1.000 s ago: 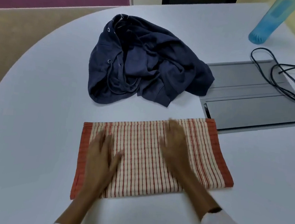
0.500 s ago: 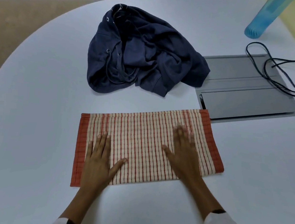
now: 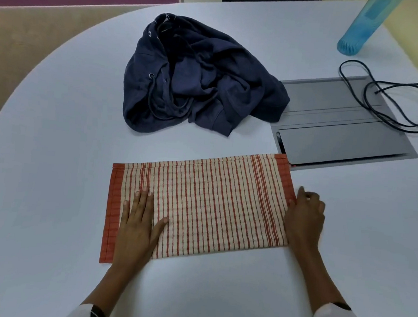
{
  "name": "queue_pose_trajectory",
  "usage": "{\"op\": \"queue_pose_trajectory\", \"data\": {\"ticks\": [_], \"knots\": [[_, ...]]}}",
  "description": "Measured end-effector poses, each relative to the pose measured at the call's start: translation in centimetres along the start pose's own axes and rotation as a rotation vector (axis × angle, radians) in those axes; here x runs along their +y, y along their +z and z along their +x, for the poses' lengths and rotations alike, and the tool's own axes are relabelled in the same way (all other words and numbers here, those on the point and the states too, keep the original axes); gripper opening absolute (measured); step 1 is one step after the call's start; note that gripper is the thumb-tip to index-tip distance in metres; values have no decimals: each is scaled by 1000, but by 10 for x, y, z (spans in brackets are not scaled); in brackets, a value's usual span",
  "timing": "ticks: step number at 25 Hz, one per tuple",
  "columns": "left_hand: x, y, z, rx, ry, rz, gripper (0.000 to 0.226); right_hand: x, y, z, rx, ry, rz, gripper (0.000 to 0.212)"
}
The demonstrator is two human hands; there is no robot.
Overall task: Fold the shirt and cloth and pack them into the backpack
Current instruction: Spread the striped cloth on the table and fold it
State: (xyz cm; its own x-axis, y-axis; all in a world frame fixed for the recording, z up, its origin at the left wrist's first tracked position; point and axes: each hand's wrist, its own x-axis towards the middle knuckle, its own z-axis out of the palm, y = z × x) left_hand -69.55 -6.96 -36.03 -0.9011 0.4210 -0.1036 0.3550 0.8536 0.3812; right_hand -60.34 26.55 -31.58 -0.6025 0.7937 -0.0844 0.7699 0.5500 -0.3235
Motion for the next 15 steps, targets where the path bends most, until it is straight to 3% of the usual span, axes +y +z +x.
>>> {"op": "queue_pose_trajectory", "data": {"ticks": [5, 10, 12, 15], "knots": [[2, -9, -8, 67, -15, -125, 59, -9, -24, 21, -136, 206, 326, 43], [-14, -35, -22, 179, -82, -29, 47, -15, -50, 20, -365, 285, 513, 27], [-25, -47, -30, 218, -168, -70, 38, -34, -64, 7, -463, 301, 647, 36], [-42, -59, -36, 150, -255, -225, 29, -76, -72, -25, -530, 177, 719, 53]]}}
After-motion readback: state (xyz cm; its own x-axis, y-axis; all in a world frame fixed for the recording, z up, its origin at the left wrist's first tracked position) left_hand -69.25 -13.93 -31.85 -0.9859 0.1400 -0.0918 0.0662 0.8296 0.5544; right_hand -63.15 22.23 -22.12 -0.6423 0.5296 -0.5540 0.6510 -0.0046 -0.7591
